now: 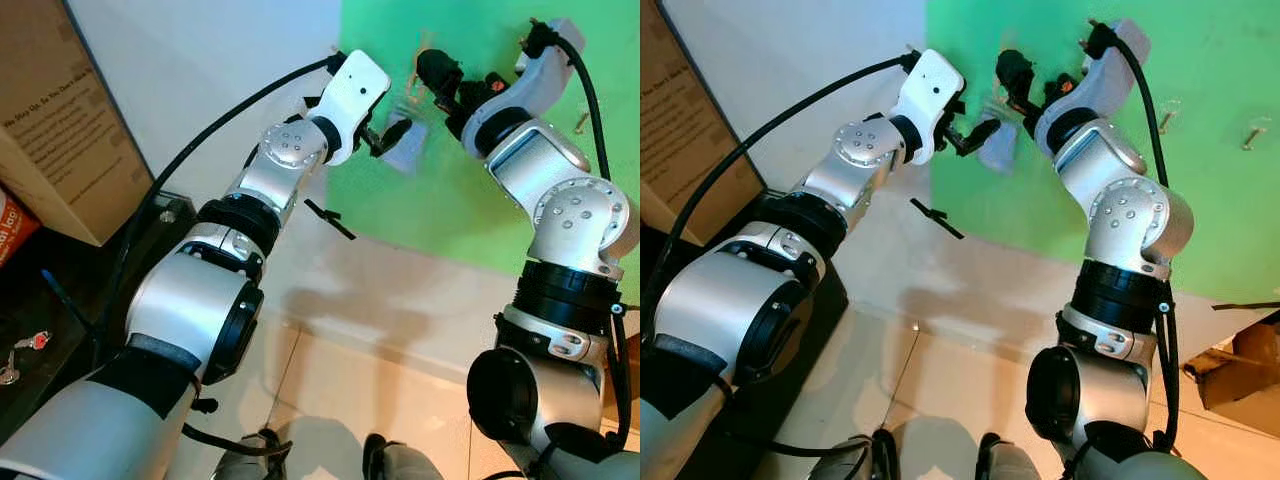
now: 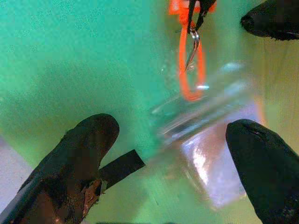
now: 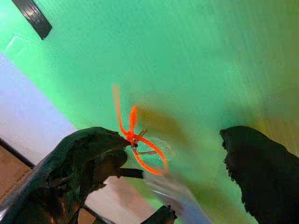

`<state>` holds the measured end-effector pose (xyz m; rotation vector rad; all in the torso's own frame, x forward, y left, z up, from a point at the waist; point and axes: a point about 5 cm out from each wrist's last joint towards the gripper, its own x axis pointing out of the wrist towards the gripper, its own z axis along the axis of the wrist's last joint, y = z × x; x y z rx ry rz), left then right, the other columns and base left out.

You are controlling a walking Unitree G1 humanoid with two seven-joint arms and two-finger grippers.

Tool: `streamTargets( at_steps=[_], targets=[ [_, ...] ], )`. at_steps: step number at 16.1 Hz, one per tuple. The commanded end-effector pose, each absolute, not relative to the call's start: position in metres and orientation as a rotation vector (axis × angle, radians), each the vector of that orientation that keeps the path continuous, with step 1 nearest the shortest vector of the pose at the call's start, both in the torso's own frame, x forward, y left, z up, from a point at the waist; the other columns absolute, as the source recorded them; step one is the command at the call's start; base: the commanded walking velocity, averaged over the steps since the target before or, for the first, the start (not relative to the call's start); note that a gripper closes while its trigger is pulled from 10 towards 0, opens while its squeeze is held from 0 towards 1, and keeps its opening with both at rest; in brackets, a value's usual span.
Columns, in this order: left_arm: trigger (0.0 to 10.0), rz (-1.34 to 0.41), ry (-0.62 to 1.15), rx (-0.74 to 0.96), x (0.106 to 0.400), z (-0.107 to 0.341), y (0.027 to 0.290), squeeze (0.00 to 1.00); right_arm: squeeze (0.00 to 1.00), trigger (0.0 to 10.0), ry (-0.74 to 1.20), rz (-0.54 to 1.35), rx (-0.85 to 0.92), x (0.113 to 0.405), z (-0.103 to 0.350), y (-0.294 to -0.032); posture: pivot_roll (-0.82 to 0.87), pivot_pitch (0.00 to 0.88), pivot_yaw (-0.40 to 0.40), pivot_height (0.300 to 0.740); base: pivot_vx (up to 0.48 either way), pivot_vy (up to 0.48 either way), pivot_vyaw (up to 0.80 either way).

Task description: Hang keys on a hook

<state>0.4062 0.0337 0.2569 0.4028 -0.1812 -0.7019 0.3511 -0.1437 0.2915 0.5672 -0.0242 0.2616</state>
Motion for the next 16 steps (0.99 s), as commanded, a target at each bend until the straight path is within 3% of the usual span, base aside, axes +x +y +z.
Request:
streamTargets(
  at_steps=[1, 4, 7, 9, 12, 16],
  targets=[
    [10.0, -0.628, -0.235, 0.381, 0.410, 0.273, 0.043, 0.00, 0.00, 10.0, -0.239, 0.404, 0.583, 0.337, 0.339, -0.138, -0.23, 0.095, 0.012, 0.740, 0.000, 0.000, 0.00],
    [10.0, -0.601, -0.246, 0.301, 0.412, 0.277, 0.052, 0.00, 0.00, 10.0, -0.264, 0.438, 0.652, 0.334, 0.345, -0.138, -0.23, 0.093, 0.015, 0.740, 0.000, 0.000, 0.00],
    [10.0, -0.601, -0.302, 0.173, 0.413, 0.289, 0.064, 0.00, 0.00, 10.0, -0.008, 0.310, 0.319, 0.341, 0.297, -0.136, -0.23, 0.091, 0.015, 0.740, 0.000, 0.000, 0.00],
    [10.0, -0.577, -0.332, 0.089, 0.414, 0.297, 0.075, 0.00, 0.00, 10.0, 0.064, 0.270, 0.291, 0.337, 0.273, -0.137, -0.23, 0.090, 0.013, 0.740, 0.000, 0.000, 0.00],
    [10.0, -0.533, -0.288, 0.192, 0.417, 0.287, 0.083, 0.00, 0.00, 10.0, 0.045, 0.314, 0.361, 0.329, 0.274, -0.133, -0.22, 0.089, 0.013, 0.740, 0.000, 0.000, 0.00],
    [10.0, -0.572, -0.274, 0.313, 0.414, 0.275, 0.073, 0.00, 0.00, 10.0, 0.015, 0.348, 0.373, 0.327, 0.282, -0.129, -0.23, 0.086, 0.020, 0.740, 0.000, 0.000, 0.00]
  ],
)
